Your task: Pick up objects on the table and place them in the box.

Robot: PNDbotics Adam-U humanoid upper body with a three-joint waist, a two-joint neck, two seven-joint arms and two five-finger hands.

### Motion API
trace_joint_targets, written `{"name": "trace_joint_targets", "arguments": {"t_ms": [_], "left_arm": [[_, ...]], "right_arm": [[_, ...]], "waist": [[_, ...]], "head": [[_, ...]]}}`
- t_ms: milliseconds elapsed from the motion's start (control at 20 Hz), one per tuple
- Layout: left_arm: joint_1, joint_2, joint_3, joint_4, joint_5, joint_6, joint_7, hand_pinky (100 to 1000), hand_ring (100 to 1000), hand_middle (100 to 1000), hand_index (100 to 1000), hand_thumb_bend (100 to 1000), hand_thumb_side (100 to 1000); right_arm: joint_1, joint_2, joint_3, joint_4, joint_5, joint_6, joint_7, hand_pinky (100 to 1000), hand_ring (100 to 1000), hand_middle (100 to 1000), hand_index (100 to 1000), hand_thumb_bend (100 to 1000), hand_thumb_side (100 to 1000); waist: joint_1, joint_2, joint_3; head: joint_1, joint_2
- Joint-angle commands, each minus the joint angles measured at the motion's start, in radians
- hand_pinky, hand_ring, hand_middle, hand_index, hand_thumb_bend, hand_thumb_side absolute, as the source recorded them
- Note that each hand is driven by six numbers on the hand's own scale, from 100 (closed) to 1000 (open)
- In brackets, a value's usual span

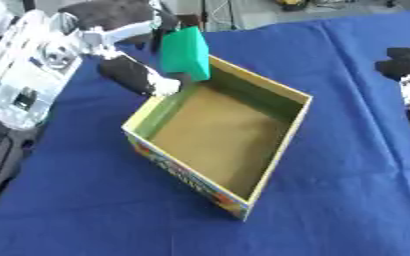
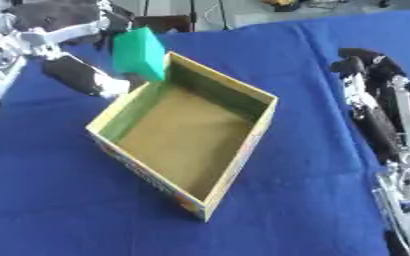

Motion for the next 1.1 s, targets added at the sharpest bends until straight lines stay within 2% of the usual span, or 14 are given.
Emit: {"name": "trace_joint_targets", "arguments": {"t_ms": [50,350,750,900,1100], "left_arm": [[0.007,-0.040,-0.001,-0.014,-0.060,-0.001,0.010,435,509,487,586,100,572],[0.054,-0.110,-0.026,0.020,-0.180,-0.027,0.024,438,515,492,592,100,572],[0.077,-0.155,-0.055,0.107,-0.229,-0.053,0.023,446,523,499,603,100,580],[0.071,-0.164,-0.060,0.144,-0.253,-0.067,0.023,470,543,520,651,100,600],[0.063,-0.174,-0.065,0.174,-0.305,-0.098,-0.006,544,633,619,820,100,735]], "right_arm": [[-0.006,-0.027,-0.015,-0.019,-0.003,-0.002,-0.020,840,767,599,764,100,690],[-0.009,-0.028,-0.019,-0.019,0.001,-0.010,-0.037,840,767,600,764,100,691],[-0.013,-0.021,-0.018,-0.019,0.004,-0.012,-0.041,840,767,598,762,100,685],[-0.011,-0.018,-0.018,-0.019,0.006,-0.011,-0.041,841,766,597,761,100,684],[-0.013,-0.018,-0.017,-0.019,0.007,-0.015,-0.041,840,766,598,761,100,687]], "waist": [[-0.007,-0.024,0.002],[-0.009,-0.017,0.002],[-0.008,-0.009,-0.005],[-0.008,-0.008,-0.007],[-0.009,-0.006,-0.008]], "head": [[-0.003,0.003],[0.009,-0.001],[0.016,-0.008],[0.022,-0.011],[0.025,-0.015]]}}
